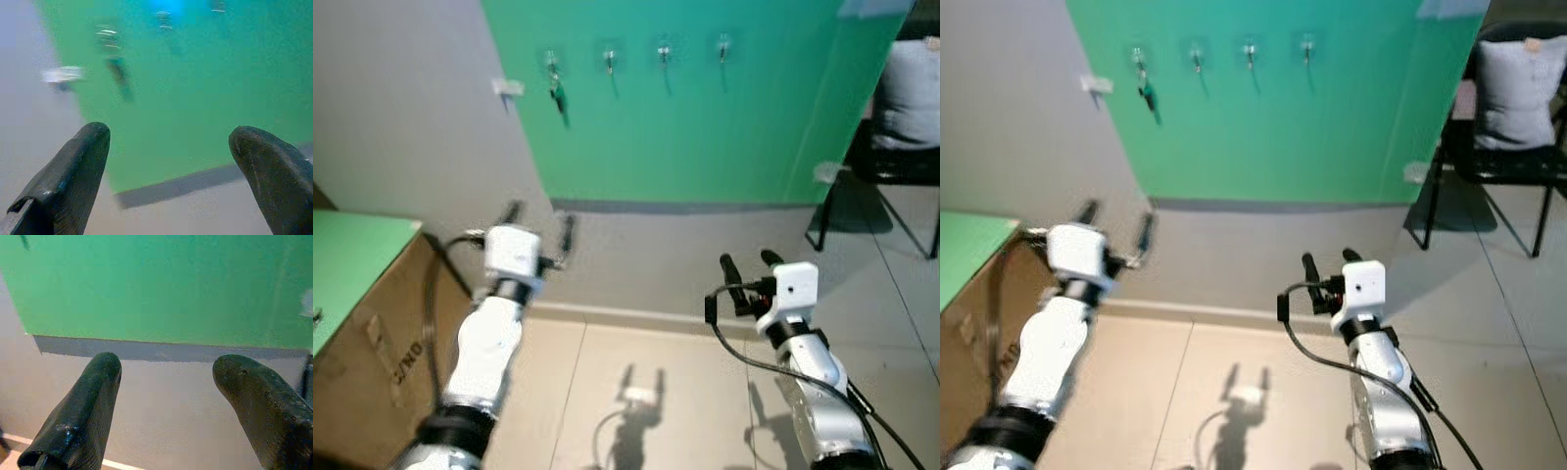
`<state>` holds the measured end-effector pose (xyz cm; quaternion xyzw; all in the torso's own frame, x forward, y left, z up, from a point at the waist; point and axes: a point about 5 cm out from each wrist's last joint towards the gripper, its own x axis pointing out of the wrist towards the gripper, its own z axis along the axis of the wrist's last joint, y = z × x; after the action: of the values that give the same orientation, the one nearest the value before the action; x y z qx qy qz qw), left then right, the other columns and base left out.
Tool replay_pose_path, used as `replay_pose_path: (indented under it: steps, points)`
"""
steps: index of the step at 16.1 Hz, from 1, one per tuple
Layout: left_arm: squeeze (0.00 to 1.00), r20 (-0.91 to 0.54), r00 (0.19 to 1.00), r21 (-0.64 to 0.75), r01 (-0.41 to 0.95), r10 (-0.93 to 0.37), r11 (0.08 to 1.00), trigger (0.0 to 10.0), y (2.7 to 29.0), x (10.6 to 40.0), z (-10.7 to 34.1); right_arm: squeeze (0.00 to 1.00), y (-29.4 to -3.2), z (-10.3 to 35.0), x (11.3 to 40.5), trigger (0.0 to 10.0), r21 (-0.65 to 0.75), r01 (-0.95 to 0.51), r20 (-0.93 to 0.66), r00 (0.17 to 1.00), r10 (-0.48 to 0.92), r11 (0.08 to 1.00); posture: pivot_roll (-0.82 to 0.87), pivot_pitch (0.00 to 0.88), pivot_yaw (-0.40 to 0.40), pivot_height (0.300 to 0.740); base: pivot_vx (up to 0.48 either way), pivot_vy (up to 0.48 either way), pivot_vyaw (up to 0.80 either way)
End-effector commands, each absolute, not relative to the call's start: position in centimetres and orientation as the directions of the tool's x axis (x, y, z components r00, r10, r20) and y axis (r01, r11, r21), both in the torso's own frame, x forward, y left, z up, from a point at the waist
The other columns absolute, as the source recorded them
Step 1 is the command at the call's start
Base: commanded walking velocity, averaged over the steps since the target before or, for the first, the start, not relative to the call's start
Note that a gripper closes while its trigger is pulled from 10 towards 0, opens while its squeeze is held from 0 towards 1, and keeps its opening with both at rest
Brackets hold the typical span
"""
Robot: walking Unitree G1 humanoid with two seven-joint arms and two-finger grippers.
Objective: Hang keys on a hook
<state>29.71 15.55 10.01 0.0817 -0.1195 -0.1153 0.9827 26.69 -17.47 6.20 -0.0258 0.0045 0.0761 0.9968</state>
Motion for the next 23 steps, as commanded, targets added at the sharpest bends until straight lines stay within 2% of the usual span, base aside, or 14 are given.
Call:
replay_pose_path:
  steps: [1,5,7,8,10,13,15,18,23]
  points:
    - [0.00,0.205,0.940,0.193,0.235,-0.273,0.953,10.0,15.3,29.5,10.6,0.00,-17.7,6.3,26.9,10.0,-0.055,-0.142,-0.019,0.990,0.141,0.988,-0.25,0.000,0.129,0.740,0.000,0.000,0.00]
    - [0.00,0.132,0.934,0.184,0.305,-0.331,0.934,10.0,13.0,28.7,10.2,0.00,-17.6,6.0,26.8,10.0,-0.050,-0.143,-0.025,0.990,0.142,0.988,-0.25,0.000,0.132,0.740,0.000,0.000,0.00]
    - [0.00,0.092,0.950,0.046,0.295,-0.298,0.954,10.0,12.2,28.1,9.0,0.00,-17.3,6.0,26.8,10.0,-0.042,-0.150,-0.024,0.989,0.149,0.988,-0.24,0.000,0.130,0.740,0.000,0.000,0.00]
    - [0.00,0.075,0.952,0.012,0.296,-0.296,0.955,10.0,11.8,27.7,8.5,0.00,-17.2,6.1,26.9,10.0,-0.038,-0.154,-0.022,0.988,0.153,0.987,-0.24,0.000,0.130,0.740,0.000,0.000,0.00]
    - [0.00,0.057,0.951,-0.027,0.305,-0.304,0.952,10.0,10.2,27.0,7.6,0.00,-16.8,6.5,27.7,10.0,0.060,-0.141,0.001,0.990,0.142,0.988,-0.25,0.000,0.126,0.740,0.000,0.000,0.00]
    - [0.00,0.056,0.969,-0.047,0.244,-0.241,0.969,10.0,12.5,27.1,7.7,0.00,-17.6,6.3,27.6,10.0,0.164,-0.102,0.000,0.995,0.104,0.981,-0.24,0.000,0.121,0.740,0.000,0.000,0.00]
    - [0.00,0.026,0.979,-0.081,0.204,-0.203,0.976,10.0,12.9,26.8,7.0,0.00,-18.3,5.6,27.5,10.0,0.238,-0.027,-0.022,0.999,0.033,0.971,-0.24,0.000,0.120,0.740,0.000,0.000,0.00]
    - [0.00,0.000,0.970,-0.035,0.241,-0.241,0.970,10.0,12.7,27.0,6.7,0.00,-17.3,5.7,27.5,10.0,0.169,-0.092,-0.017,0.995,0.096,0.981,-0.24,0.000,0.118,0.740,0.000,0.000,0.00]
    - [0.00,-0.015,0.965,-0.019,0.261,-0.262,0.965,10.0,13.4,27.3,6.6,0.00,-16.8,6.2,27.7,10.0,0.129,-0.130,0.000,0.991,0.131,0.983,-0.25,0.000,0.117,0.740,0.000,0.448,0.00]
